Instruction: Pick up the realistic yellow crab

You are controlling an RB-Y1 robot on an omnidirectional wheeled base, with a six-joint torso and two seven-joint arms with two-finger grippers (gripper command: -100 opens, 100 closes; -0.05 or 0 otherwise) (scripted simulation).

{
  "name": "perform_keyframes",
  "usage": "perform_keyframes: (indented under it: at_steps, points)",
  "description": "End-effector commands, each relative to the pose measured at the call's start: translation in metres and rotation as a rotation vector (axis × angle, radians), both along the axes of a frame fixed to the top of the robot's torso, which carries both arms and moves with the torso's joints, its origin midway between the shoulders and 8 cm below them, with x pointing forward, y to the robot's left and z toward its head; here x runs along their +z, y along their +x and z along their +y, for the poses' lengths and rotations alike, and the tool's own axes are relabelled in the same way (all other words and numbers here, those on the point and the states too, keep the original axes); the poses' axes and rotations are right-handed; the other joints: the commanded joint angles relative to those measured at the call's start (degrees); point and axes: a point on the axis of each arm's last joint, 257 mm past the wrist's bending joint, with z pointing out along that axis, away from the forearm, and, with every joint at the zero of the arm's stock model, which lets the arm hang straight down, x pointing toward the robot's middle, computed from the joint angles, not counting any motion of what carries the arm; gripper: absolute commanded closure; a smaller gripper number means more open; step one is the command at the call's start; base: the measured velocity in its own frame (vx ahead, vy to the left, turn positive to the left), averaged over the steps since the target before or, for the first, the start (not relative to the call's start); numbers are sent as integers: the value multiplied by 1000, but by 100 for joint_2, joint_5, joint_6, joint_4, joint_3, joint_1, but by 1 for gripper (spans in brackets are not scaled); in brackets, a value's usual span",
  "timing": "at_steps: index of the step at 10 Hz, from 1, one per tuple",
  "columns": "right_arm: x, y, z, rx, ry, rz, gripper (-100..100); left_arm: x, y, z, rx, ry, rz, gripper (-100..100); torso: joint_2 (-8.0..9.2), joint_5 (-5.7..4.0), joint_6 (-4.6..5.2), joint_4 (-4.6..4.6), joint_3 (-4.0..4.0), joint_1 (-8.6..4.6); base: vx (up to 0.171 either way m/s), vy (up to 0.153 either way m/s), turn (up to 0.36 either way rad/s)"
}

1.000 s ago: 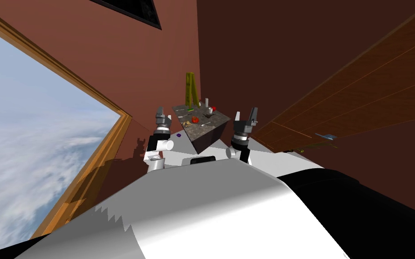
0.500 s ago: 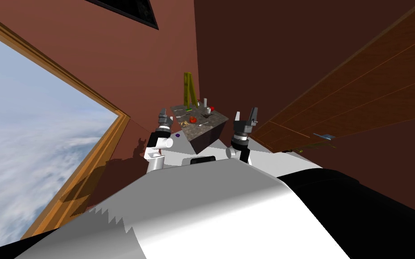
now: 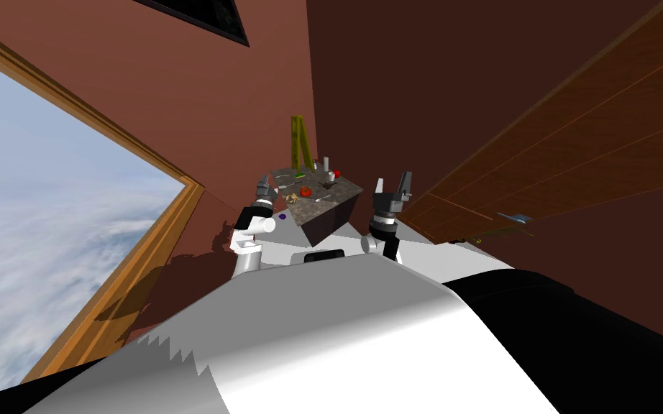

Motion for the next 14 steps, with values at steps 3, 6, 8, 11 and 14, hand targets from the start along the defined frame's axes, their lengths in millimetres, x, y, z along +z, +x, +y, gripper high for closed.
perform_keyframes:
  at_steps: [3,6,8,11,14]
  points:
    - [0,0,0,0,0,0,0,-18,10,2,-4,-13,79,-100,-2,1,0,0,-1,7,6,-48,-9]
    - [0,0,0,0,0,0,0,-38,23,12,0,-38,167,-100,-3,3,-1,-1,-2,12,11,-51,-23]
    - [0,0,0,0,0,0,0,-52,28,18,4,-51,226,-100,-1,1,-1,0,-1,6,14,-62,-23]
    - [0,0,0,0,0,0,0,-74,32,24,6,-64,314,-100,-7,2,-1,-2,-4,10,22,-47,-22]
    - [0,0,0,0,0,0,0,-95,36,40,25,-91,400,-100,-9,3,-2,-2,-5,16,30,-40,-35]
